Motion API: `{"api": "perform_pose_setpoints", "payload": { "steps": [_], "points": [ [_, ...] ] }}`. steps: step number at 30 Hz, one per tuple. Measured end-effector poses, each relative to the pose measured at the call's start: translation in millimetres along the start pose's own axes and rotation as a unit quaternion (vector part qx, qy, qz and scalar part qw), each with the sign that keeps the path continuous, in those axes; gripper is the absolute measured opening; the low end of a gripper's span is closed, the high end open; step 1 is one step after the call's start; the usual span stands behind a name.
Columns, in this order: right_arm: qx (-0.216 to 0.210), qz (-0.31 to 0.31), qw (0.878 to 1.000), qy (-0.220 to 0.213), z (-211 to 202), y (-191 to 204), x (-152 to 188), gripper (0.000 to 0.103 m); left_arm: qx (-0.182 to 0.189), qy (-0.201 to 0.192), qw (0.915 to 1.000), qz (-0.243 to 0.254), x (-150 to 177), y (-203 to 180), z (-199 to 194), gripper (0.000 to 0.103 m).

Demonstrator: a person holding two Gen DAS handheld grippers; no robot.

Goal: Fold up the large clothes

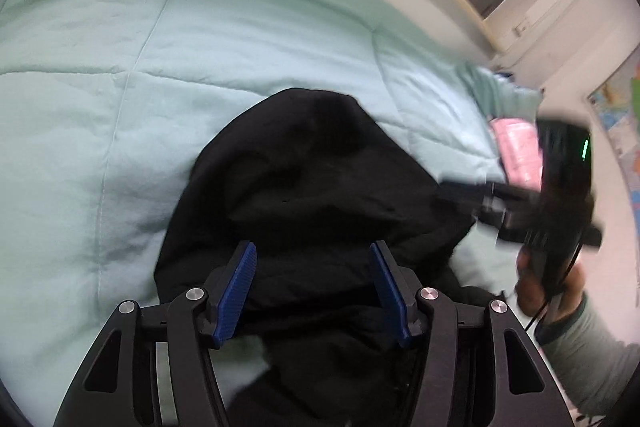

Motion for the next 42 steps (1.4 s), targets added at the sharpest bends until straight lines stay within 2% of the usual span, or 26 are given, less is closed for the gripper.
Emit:
{"api": "perform_pose_setpoints", "payload": {
  "steps": [2, 4, 5, 8, 10, 13, 15, 16, 17, 19, 20, 23, 25, 27, 28, 30, 31, 32, 34, 37, 39, 42],
  "points": [
    [0.014, 0.018, 0.999, 0.04, 20.5, -19.9, 26.4, 0.06, -0.009, 0.027, 0.9995, -0.015, 9.3, 7.1, 22.9, 0.06],
    [0.011, 0.049, 0.996, 0.071, 43.6, -37.1, 44.3, 0.059, -0.033, 0.077, 0.996, -0.031, 24.2, 20.9, 55.2, 0.06],
    [0.006, 0.055, 0.996, 0.07, 48.8, -38.6, 45.9, 0.059, -0.039, 0.092, 0.9945, -0.033, 27.9, 23.9, 68.9, 0.06],
    [0.01, 0.051, 0.996, 0.072, 40.4, -36.4, 34.2, 0.06, -0.055, 0.1, 0.9935, 0.0, 15.0, 13.7, 61.1, 0.06],
    [0.005, 0.03, 0.998, 0.053, 20.6, -29.6, 20.0, 0.06, -0.043, 0.092, 0.9943, 0.031, 2.2, 0.6, 46.4, 0.06],
    [-0.02, 0.004, 1.0, 0.01, -9.4, -20.4, -12.4, 0.061, -0.021, 0.055, 0.9962, 0.064, -30.9, -12.8, 26.0, 0.06],
    [-0.032, -0.001, 0.999, 0.0, -12.1, -20.4, -34.7, 0.068, -0.022, 0.038, 0.9967, 0.068, -54.5, -8.2, 19.6, 0.067],
    [-0.034, -0.004, 0.999, -0.002, -9.3, -21.3, -45.9, 0.068, -0.025, 0.036, 0.9969, 0.065, -61.0, -3.2, 19.8, 0.077],
    [-0.035, -0.007, 0.999, 0.0, -3.7, -22.7, -57.0, 0.068, -0.022, 0.035, 0.9973, 0.06, -71.4, 6.3, 26.0, 0.078],
    [-0.046, -0.003, 0.999, 0.02, 14.7, -28.5, -76.8, 0.068, -0.01, 0.045, 0.9981, 0.04, -74.6, 25.9, 33.6, 0.078],
    [-0.059, 0.001, 0.998, 0.032, 23.8, -30.3, -84.4, 0.068, 0.008, 0.059, 0.998, 0.019, -76.4, 36.3, 45.3, 0.078],
    [-0.083, -0.002, 0.995, 0.061, 55.0, -32.8, -95.5, 0.068, 0.077, 0.084, 0.9932, -0.023, -78.1, 52.9, 69.3, 0.078],
    [-0.089, -0.009, 0.993, 0.078, 79.0, -27.1, -88.9, 0.068, 0.126, 0.094, 0.9871, -0.03, -73.5, 50.9, 82.8, 0.078],
    [-0.095, -0.005, 0.99, 0.105, 101.4, -26.0, -86.6, 0.068, 0.131, 0.092, 0.9863, -0.039, -68.8, 57.6, 88.6, 0.078],
    [-0.102, -0.001, 0.988, 0.115, 106.1, -19.9, -79.5, 0.068, 0.134, 0.091, 0.9858, -0.044, -70.1, 57.9, 93.6, 0.076],
    [-0.12, -0.01, 0.986, 0.114, 110.1, -7.3, -72.9, 0.046, 0.134, 0.087, 0.9863, -0.039, -72.9, 51.2, 99.7, 0.044],
    [-0.124, -0.022, 0.986, 0.107, 102.9, -2.2, -69.8, 0.032, 0.129, 0.085, 0.9877, -0.023, -73.0, 46.3, 98.6, 0.021],
    [-0.124, -0.039, 0.988, 0.089, 87.8, 4.5, -65.3, 0.023, 0.121, 0.077, 0.9897, 0.007, -73.7, 36.3, 90.2, 0.018],
    [-0.128, -0.057, 0.988, 0.06, 64.1, 17.1, -57.5, 0.018, 0.119, 0.061, 0.99, 0.044, -75.4, 17.4, 74.3, 0.015],
    [-0.128, -0.075, 0.989, 0.008, -2.0, 33.6, -37.8, 0.017, 0.129, 0.028, 0.9853, 0.109, -72.7, -31.1, 21.7, 0.015],
    [-0.122, -0.083, 0.989, -0.026, -49.0, 43.3, -20.1, 0.017, 0.13, 0.007, 0.9789, 0.158, -66.4, -71.6, -18.3, 0.015],
    [-0.093, -0.101, 0.989, -0.061, -104.1, 65.0, 20.2, 0.017, 0.12, -0.012, 0.97, 0.211, -47.2, -122.4, -69.1, 0.015]
  ]
}}
Point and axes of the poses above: each gripper's, at about its wrist camera, not at the fingertips, and z roughly the way its jaws point, y to its left, x to its underside, the point moved 8 cm from there along z, roughly the way its jaws point, and after that the axes turned 12 degrees about z, right-handed, at the moved point
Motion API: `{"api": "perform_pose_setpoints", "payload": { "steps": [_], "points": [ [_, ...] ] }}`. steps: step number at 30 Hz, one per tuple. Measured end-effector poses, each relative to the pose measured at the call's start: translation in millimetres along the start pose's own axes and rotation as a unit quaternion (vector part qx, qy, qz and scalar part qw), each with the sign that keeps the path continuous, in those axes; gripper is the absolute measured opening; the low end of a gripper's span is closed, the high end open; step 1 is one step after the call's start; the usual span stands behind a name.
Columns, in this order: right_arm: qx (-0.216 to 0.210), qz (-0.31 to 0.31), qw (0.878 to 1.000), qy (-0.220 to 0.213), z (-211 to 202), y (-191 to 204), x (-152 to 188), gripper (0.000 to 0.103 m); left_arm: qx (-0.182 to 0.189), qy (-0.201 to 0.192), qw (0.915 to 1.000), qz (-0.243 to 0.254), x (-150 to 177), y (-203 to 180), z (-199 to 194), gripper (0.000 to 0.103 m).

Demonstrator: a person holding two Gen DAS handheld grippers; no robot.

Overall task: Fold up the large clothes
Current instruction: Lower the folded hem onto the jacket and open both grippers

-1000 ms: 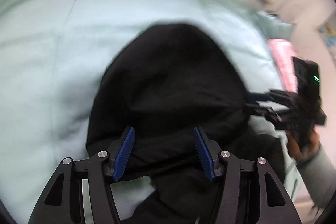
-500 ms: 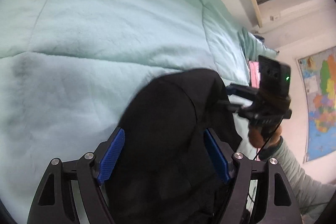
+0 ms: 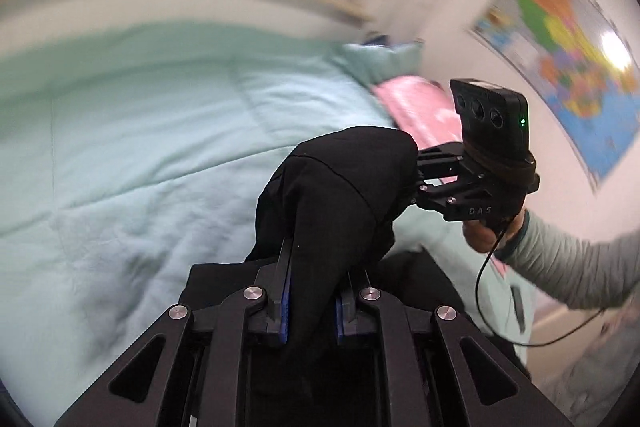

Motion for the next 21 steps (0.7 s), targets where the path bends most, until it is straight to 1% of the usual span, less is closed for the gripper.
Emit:
{"api": "perform_pose_setpoints", "payload": {
  "steps": [2, 3, 5, 7, 8, 9, 10, 11, 13, 14, 15, 16, 17, 18, 19, 20, 21],
  "points": [
    [0.018, -0.009, 1.0, -0.011, -26.0, 23.8, 20.5, 0.017, -0.005, -0.004, 0.9997, 0.024, 4.5, -39.1, -21.7, 0.015],
    [0.028, -0.007, 0.999, -0.019, -39.1, 37.2, 33.2, 0.017, -0.004, -0.004, 0.9996, 0.028, 8.0, -53.8, -29.1, 0.015],
    [0.039, 0.002, 0.999, -0.026, -61.6, 51.2, 53.5, 0.017, 0.0, -0.006, 0.9994, 0.035, 19.1, -83.0, -45.5, 0.015],
    [0.066, -0.002, 0.997, -0.036, -80.9, 68.4, 81.5, 0.017, -0.001, -0.004, 0.9994, 0.034, 37.4, -111.1, -57.0, 0.015],
    [0.074, -0.003, 0.997, -0.038, -89.1, 81.3, 99.4, 0.017, -0.007, 0.001, 0.9996, 0.028, 54.5, -126.4, -65.0, 0.015],
    [0.08, -0.004, 0.996, -0.039, -96.8, 86.9, 107.2, 0.017, -0.011, 0.005, 0.9996, 0.024, 67.6, -136.2, -69.0, 0.015],
    [0.092, -0.006, 0.995, -0.039, -101.1, 95.9, 123.7, 0.017, -0.015, 0.011, 0.9997, 0.018, 86.2, -148.4, -73.1, 0.015],
    [0.101, -0.003, 0.994, -0.04, -103.2, 103.1, 141.6, 0.017, -0.015, 0.015, 0.9997, 0.013, 97.7, -155.6, -74.3, 0.015],
    [0.104, 0.011, 0.994, -0.034, -96.2, 113.3, 173.7, 0.017, -0.021, 0.026, 0.9994, -0.002, 130.2, -173.1, -71.4, 0.016],
    [0.115, 0.011, 0.993, -0.029, -89.2, 114.3, 193.1, 0.017, -0.037, 0.045, 0.9983, -0.005, 154.2, -181.3, -65.5, 0.018],
    [0.126, 0.009, 0.992, -0.02, -81.8, 115.7, 208.4, 0.017, -0.05, 0.062, 0.9968, -0.005, 170.7, -185.4, -58.2, 0.019],
    [0.137, 0.011, 0.99, -0.007, -71.9, 113.2, 223.7, 0.021, -0.064, 0.082, 0.9946, -0.003, 188.2, -187.4, -50.3, 0.022],
    [0.146, 0.018, 0.989, 0.012, -59.2, 108.4, 245.4, 0.023, -0.083, 0.111, 0.9903, -0.001, 214.8, -189.3, -36.7, 0.026],
    [0.146, 0.023, 0.989, 0.023, -52.5, 105.6, 260.3, 0.023, -0.091, 0.126, 0.9878, -0.003, 228.8, -188.8, -29.3, 0.026],
    [0.148, 0.029, 0.988, 0.036, -45.7, 102.0, 274.1, 0.023, -0.102, 0.147, 0.9838, -0.012, 247.2, -187.4, -19.4, 0.026],
    [0.152, 0.037, 0.986, 0.053, -40.4, 97.6, 287.1, 0.023, -0.12, 0.169, 0.9781, -0.015, 266.6, -186.8, -10.1, 0.026],
    [0.16, 0.046, 0.984, 0.067, -40.4, 93.7, 298.6, 0.023, -0.135, 0.176, 0.975, -0.009, 275.2, -188.6, -7.5, 0.026]
  ]
}}
Point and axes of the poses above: each gripper's, at about its wrist camera, not at the fingertips, and z roughly the way its jaws point, y to its left, x to its underside, the point moved 8 cm from there along z, roughly the way its jaws point, and after that the axes turned 12 degrees about z, right-handed, at the moved point
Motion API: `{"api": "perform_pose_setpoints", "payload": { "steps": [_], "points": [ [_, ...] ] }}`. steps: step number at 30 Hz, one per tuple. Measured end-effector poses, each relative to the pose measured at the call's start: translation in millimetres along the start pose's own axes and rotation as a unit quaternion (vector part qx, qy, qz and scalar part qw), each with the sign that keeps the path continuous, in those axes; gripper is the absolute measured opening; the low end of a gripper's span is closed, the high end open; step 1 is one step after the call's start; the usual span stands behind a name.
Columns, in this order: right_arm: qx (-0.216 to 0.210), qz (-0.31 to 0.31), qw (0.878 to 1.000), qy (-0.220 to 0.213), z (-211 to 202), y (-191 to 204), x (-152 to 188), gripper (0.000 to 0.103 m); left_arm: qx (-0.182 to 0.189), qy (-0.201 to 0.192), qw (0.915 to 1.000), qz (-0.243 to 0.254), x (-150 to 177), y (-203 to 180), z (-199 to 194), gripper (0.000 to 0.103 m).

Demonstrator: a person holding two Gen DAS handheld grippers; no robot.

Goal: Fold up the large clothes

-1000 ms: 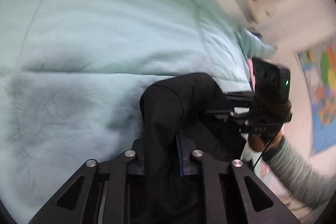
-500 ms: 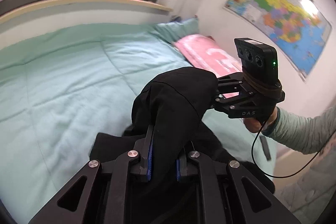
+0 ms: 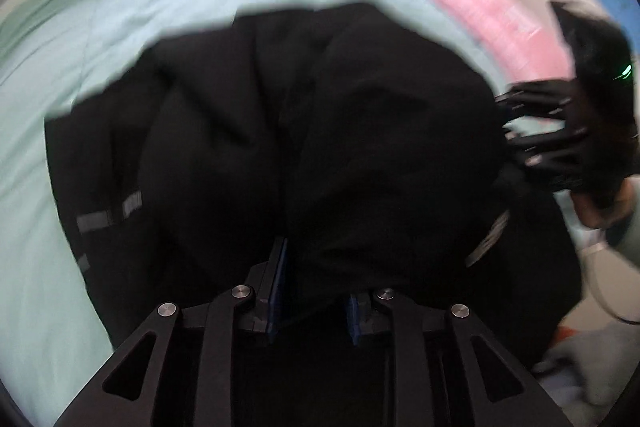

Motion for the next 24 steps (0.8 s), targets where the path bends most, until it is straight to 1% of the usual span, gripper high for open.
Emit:
{"api": "perform_pose_setpoints", "payload": {
  "steps": [1, 2, 5, 6, 7, 8, 9, 10, 11, 12, 13, 14, 15, 16, 17, 18, 19, 20, 21, 22, 23, 24],
  "points": [
    [0.005, 0.008, 1.0, 0.008, 0.7, -5.3, 5.8, 0.024, -0.017, 0.004, 0.9998, 0.004, 4.8, -2.5, 0.1, 0.026],
    [0.008, 0.02, 1.0, 0.009, -7.0, -11.9, 12.1, 0.024, -0.028, 0.006, 0.9996, 0.004, 10.3, -6.1, -5.0, 0.027],
    [0.002, 0.054, 0.999, -0.005, -38.9, -24.7, 14.2, 0.03, -0.022, -0.003, 0.9997, -0.012, 19.8, -9.5, -34.3, 0.028],
    [-0.013, 0.073, 0.997, -0.012, -56.4, -26.6, 9.4, 0.031, -0.012, -0.011, 0.9997, -0.02, 21.9, -9.8, -45.7, 0.028],
    [-0.031, 0.088, 0.995, -0.02, -68.0, -27.2, 2.1, 0.037, 0.002, -0.023, 0.9993, -0.029, 22.6, -9.4, -58.1, 0.028],
    [-0.052, 0.102, 0.993, -0.031, -79.5, -26.0, -8.6, 0.048, 0.02, -0.047, 0.9977, -0.045, 19.6, -6.4, -75.8, 0.029],
    [-0.077, 0.117, 0.989, -0.045, -89.9, -22.0, -22.1, 0.054, 0.034, -0.073, 0.9949, -0.06, 12.2, -2.0, -92.1, 0.03],
    [-0.1, 0.125, 0.986, -0.056, -96.3, -15.8, -36.7, 0.061, 0.052, -0.108, 0.9897, -0.078, 0.4, 4.5, -108.8, 0.033],
    [-0.113, 0.129, 0.983, -0.067, -98.2, -8.0, -51.6, 0.063, 0.065, -0.128, 0.9857, -0.089, -8.4, 10.0, -116.2, 0.04],
    [-0.112, 0.128, 0.983, -0.071, -95.3, -2.8, -64.5, 0.063, 0.086, -0.155, 0.9783, -0.107, -20.6, 15.5, -125.2, 0.043],
    [-0.102, 0.126, 0.984, -0.071, -88.2, 4.6, -77.0, 0.063, 0.108, -0.175, 0.97, -0.13, -34.3, 23.2, -127.2, 0.047],
    [-0.082, 0.124, 0.987, -0.068, -74.2, 10.5, -87.2, 0.063, 0.128, -0.187, 0.9622, -0.152, -44.7, 28.9, -123.7, 0.047],
    [-0.075, 0.124, 0.988, -0.063, -63.0, 13.4, -91.6, 0.063, 0.149, -0.192, 0.9553, -0.168, -51.0, 33.0, -116.7, 0.047],
    [-0.08, 0.127, 0.988, -0.048, -45.5, 17.5, -94.5, 0.063, 0.166, -0.191, 0.9506, -0.18, -55.4, 35.4, -106.6, 0.047],
    [-0.087, 0.132, 0.987, -0.03, -30.4, 19.4, -94.8, 0.063, 0.177, -0.176, 0.9468, -0.203, -56.0, 44.8, -83.1, 0.047],
    [-0.091, 0.138, 0.986, 0.005, -3.9, 20.7, -89.3, 0.063, 0.178, -0.156, 0.9468, -0.218, -53.6, 51.1, -64.0, 0.047],
    [-0.084, 0.138, 0.987, 0.024, 13.1, 19.1, -84.2, 0.063, 0.174, -0.131, 0.9494, -0.226, -49.1, 57.1, -43.3, 0.047],
    [-0.065, 0.136, 0.988, 0.046, 32.9, 15.8, -75.6, 0.063, 0.159, -0.094, 0.9555, -0.23, -39.4, 61.5, -14.5, 0.047],
    [-0.044, 0.129, 0.988, 0.066, 53.1, 11.6, -64.5, 0.063, 0.153, -0.066, 0.9588, -0.23, -30.1, 61.8, 7.8, 0.047],
    [-0.039, 0.123, 0.989, 0.075, 67.5, 9.3, -55.0, 0.062, 0.151, -0.05, 0.9607, -0.228, -22.1, 60.5, 24.0, 0.046],
    [-0.041, 0.122, 0.989, 0.073, 73.6, 8.0, -50.4, 0.062, 0.145, -0.044, 0.9626, -0.225, -17.0, 59.6, 34.9, 0.045],
    [-0.045, 0.124, 0.989, 0.06, 75.0, 7.0, -48.3, 0.062, 0.141, -0.047, 0.9627, -0.226, -15.2, 59.7, 38.5, 0.045]
  ]
}}
Point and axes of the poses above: each gripper's, at about its wrist camera, not at the fingertips, and z roughly the way its jaws point, y to its left, x to its underside, the point moved 8 cm from there along z, roughly the way its jaws point, and after that the axes turned 12 degrees about z, right-handed, at the moved point
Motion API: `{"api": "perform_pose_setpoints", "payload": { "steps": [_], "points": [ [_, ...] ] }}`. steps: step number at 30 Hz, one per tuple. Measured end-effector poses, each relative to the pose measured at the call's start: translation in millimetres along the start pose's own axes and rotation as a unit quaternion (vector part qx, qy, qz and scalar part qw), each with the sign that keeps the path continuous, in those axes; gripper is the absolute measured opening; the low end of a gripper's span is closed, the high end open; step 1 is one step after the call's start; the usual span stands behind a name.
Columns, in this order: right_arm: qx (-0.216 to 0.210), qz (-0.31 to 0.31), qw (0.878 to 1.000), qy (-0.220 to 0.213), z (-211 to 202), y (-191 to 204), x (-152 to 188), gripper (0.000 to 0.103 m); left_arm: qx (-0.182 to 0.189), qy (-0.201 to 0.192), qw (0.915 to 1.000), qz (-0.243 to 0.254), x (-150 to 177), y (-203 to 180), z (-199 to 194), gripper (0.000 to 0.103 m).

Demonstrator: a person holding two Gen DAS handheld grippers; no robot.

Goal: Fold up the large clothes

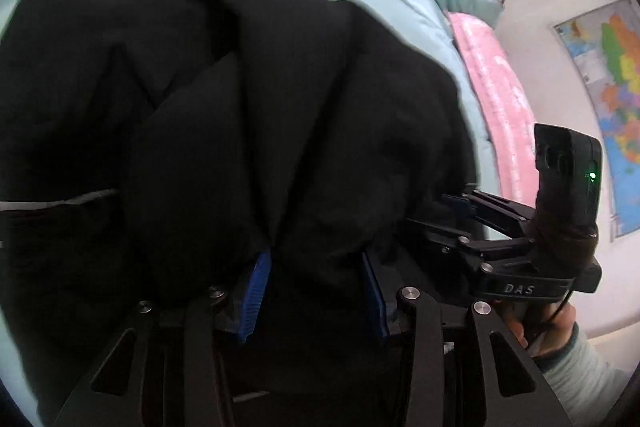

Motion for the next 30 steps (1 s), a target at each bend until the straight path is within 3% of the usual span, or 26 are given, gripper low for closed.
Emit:
{"api": "perform_pose_setpoints", "payload": {
  "steps": [4, 6, 9, 12, 15, 17, 19, 21, 23, 30],
  "points": [
    [-0.008, 0.013, 1.0, -0.005, -11.4, 3.7, -1.4, 0.063, -0.016, -0.007, 0.9998, 0.002, -1.9, -9.1, -11.9, 0.045],
    [-0.02, 0.01, 1.0, -0.014, -35.7, 11.2, 1.5, 0.063, -0.032, -0.018, 0.9988, 0.034, 0.6, -27.7, -34.8, 0.045],
    [-0.035, -0.013, 0.998, -0.051, -78.3, 24.7, 14.6, 0.063, -0.047, -0.042, 0.9954, 0.072, 10.6, -54.4, -71.3, 0.045],
    [-0.042, -0.033, 0.995, -0.081, -102.0, 40.3, 23.5, 0.063, -0.04, -0.069, 0.9941, 0.074, 25.0, -70.0, -95.7, 0.045],
    [-0.03, -0.053, 0.995, -0.073, -85.2, 53.6, 26.3, 0.062, -0.036, -0.076, 0.9951, 0.053, 35.1, -65.5, -85.8, 0.045],
    [0.016, -0.063, 0.997, -0.043, -47.3, 41.7, 35.5, 0.055, -0.06, -0.054, 0.996, 0.039, 49.4, -49.1, -66.7, 0.045],
    [0.01, -0.044, 0.999, -0.005, -13.1, 23.7, 46.0, 0.055, -0.069, -0.012, 0.9975, 0.006, 63.2, -21.0, -29.6, 0.044],
    [-0.015, -0.027, 0.999, -0.022, -5.5, 16.8, 45.5, 0.055, -0.055, -0.031, 0.998, -0.007, 68.0, -12.7, -21.1, 0.043],
    [-0.029, -0.027, 0.998, -0.045, -9.5, 16.1, 45.9, 0.055, -0.059, -0.055, 0.9966, 0.014, 71.4, -17.0, -25.7, 0.043],
    [-0.028, -0.036, 0.994, -0.098, -40.5, 21.5, 66.1, 0.056, -0.084, -0.096, 0.9902, 0.057, 108.3, -48.3, -58.9, 0.043]
  ]
}}
Point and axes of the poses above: each gripper's, at about its wrist camera, not at the fingertips, and z roughly the way its jaws point, y to its left, x to its underside, the point moved 8 cm from there along z, roughly the way its jaws point, and after that the axes turned 12 degrees about z, right-handed, at the moved point
